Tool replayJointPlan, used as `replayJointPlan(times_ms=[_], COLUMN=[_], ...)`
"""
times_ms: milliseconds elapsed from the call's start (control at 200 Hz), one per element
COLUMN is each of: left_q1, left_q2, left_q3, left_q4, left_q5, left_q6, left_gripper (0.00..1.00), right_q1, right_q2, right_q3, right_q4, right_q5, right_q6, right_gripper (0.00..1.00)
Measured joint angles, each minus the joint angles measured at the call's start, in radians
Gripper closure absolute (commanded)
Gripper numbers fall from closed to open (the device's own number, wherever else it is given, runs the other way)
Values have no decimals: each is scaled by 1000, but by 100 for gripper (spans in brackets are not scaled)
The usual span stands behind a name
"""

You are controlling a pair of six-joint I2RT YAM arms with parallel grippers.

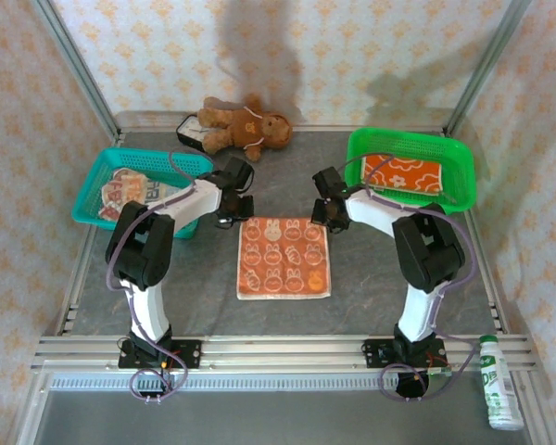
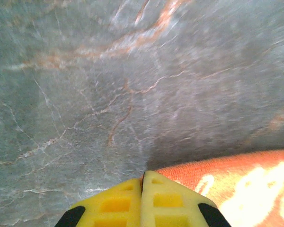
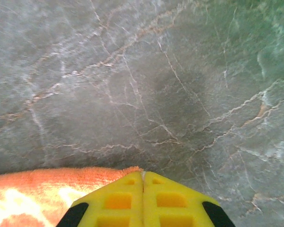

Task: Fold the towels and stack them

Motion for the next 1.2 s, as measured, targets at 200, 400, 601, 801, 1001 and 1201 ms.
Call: replayJointPlan(times_ms=[200, 400, 601, 801, 1001, 1201], left_q1=[0, 0, -17, -115, -161, -160], left_q2=[-103, -221, -349, -524, -671, -661], left_q3=[-16, -151, -330, -521, -598, -600], left_q4=[10, 54, 115, 149, 135, 135], left_q5=[15, 30, 43, -2, -28, -43], left_q6=[12, 12, 7, -29, -122, -171], left_gripper=[100, 100, 100, 59, 45, 57], right_q1=[0, 15, 109, 227, 249, 249], right_q2=[-105, -232, -365, -542, -689, -638], right_q3=[-8, -118, -281, -471, -529, -520], right_q4=[4, 29, 61, 88, 80, 68], right_q5=[-1, -4, 21, 84, 111, 116], right_q6=[0, 0, 9, 65, 140, 187], right_gripper=[100, 100, 100, 49, 50, 67])
